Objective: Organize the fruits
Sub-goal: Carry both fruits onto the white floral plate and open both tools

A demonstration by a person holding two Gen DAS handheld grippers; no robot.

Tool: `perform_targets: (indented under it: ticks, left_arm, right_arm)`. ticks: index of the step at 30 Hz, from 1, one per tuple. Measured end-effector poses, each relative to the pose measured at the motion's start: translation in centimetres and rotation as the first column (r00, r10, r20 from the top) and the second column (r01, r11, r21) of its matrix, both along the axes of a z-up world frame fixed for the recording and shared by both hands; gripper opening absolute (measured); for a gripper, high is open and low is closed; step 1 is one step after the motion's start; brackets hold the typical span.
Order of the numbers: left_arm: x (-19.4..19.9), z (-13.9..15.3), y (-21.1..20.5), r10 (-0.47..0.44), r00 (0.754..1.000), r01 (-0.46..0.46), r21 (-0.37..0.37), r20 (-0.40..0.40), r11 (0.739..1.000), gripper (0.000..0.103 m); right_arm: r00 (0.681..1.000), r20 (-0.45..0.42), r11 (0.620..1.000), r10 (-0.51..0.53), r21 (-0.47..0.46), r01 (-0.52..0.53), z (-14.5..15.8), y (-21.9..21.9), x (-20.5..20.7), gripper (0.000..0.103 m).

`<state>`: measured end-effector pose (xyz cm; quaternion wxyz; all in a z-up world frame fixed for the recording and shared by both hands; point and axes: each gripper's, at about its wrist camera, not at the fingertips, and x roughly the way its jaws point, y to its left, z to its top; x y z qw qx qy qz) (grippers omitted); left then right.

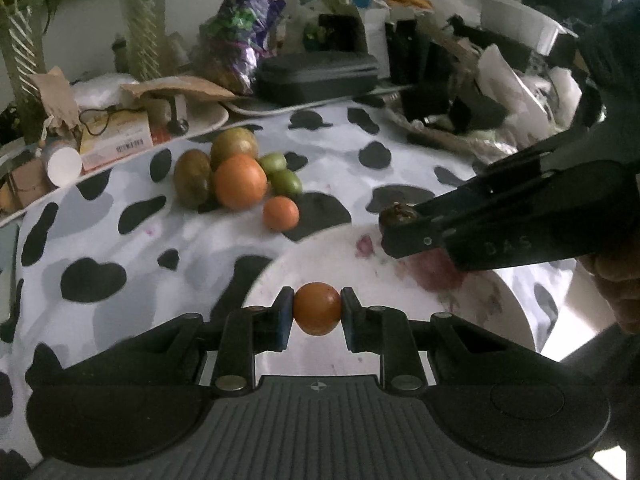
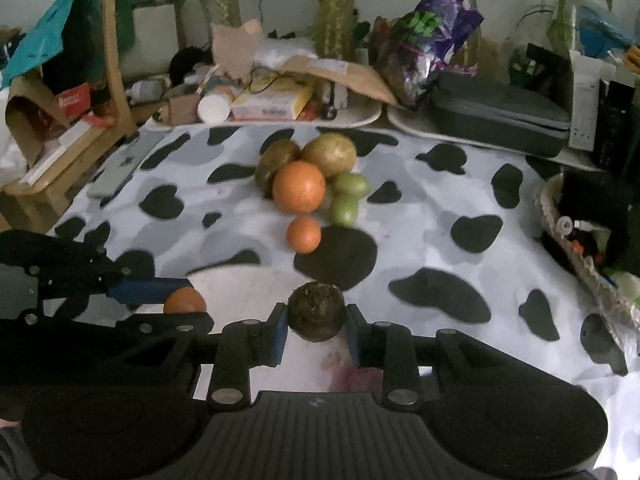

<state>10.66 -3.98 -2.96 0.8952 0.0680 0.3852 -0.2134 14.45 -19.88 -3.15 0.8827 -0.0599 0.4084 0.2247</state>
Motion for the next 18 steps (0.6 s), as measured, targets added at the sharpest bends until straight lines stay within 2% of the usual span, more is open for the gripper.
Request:
perform_targets:
  ticks: [12,18]
  left_arm:
    - [0.5,-1.7,-0.2,-0.059,0.997,0.061,0.044,-0.045,0.997,0.024]
    - [1.2,-2.3,-0.4,-0.069,0.996,0.073,0.064,-0.059,0.995,0.024]
  right_arm:
    - [0.992,-0.057,0.992,0.109,-0.063,-0.113,-1.8,0.8,-0.4,0.031]
    - [0.989,-0.067,0.985,0.132,-0.102,-0.138,-2.5,0.9,-0.2,0.031]
